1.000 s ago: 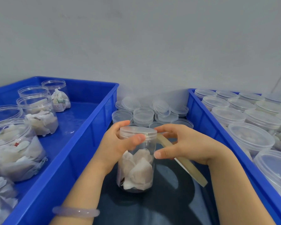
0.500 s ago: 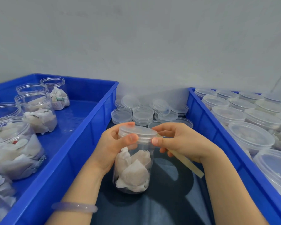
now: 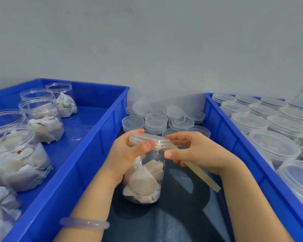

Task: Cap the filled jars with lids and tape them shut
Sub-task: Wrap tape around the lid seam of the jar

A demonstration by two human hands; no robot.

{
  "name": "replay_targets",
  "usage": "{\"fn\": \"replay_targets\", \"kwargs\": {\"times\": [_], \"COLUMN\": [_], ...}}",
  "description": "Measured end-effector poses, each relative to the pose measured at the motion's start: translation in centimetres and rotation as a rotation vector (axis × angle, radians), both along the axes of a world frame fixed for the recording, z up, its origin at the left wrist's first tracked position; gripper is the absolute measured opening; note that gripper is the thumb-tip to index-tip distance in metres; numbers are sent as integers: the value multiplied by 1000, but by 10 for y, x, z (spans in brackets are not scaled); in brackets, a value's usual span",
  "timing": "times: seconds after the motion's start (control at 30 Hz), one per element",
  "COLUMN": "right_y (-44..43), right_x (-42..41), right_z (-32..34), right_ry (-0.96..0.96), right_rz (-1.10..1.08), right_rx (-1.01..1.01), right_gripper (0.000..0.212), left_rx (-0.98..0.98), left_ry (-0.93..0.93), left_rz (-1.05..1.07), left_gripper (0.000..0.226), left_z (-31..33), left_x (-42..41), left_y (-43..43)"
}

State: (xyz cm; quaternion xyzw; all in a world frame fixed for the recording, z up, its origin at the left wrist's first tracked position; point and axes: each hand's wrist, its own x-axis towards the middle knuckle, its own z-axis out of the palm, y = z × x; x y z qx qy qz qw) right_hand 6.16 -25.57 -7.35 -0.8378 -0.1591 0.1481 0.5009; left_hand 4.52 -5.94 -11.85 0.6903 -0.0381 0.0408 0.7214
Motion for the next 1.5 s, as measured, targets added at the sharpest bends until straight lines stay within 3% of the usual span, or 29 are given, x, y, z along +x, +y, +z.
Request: {"fn": "replay_targets", "kwargs": {"times": [0.07, 0.2, 0.37, 0.47, 0.57, 0.63, 0.73, 0.87, 0.97, 1.1, 1.23, 1.4, 1.5], "right_y": [-1, 0, -1, 2, 3, 0, 0, 3, -4, -8, 0, 0, -2], "right_x": [-1, -3, -2, 1, 0, 0, 0, 1, 3, 1, 1, -2, -4], "right_z": [1, 2, 2, -2, -3, -3, -4, -7, -5, -4, -3, 3, 5], "right_ry": [-4, 4, 5, 27, 47, 49, 46, -3, 13, 15, -94, -146, -159], "right_rz": [33, 61, 102, 42, 35, 57, 24, -49, -18, 35, -42, -10, -15], "right_rx": [0, 4, 31, 19, 23, 5, 28, 92, 95, 66, -92, -155, -134], "right_gripper": [54, 77, 36, 38, 24, 39, 69, 85, 68, 49, 40, 35, 34], "left_rx": [-41, -72, -89, -95, -83, -53, -1, 56, 158, 166, 399, 909, 1092], "left_ry": [6, 18, 23, 16, -8, -31, -77, -173, -226, -320, -316, -247, -241], "left_rz": [-4, -2, -3, -23, -67, -109, -124, -3, 25, -40, -115, 53, 95], "left_gripper": [85, 80, 80, 85, 106, 106, 90, 91, 71, 66, 54, 71, 62], "left_z": [1, 1, 0, 0, -1, 0, 1, 0, 2, 4, 13, 40, 50], "left_x": [-1, 0, 0, -1, -3, -5, -7, -8, -8, -10, -13, -16, -14], "left_y": [0, 1, 2, 2, 3, 4, 2, -4, -2, 5, 15, -7, -17]}}
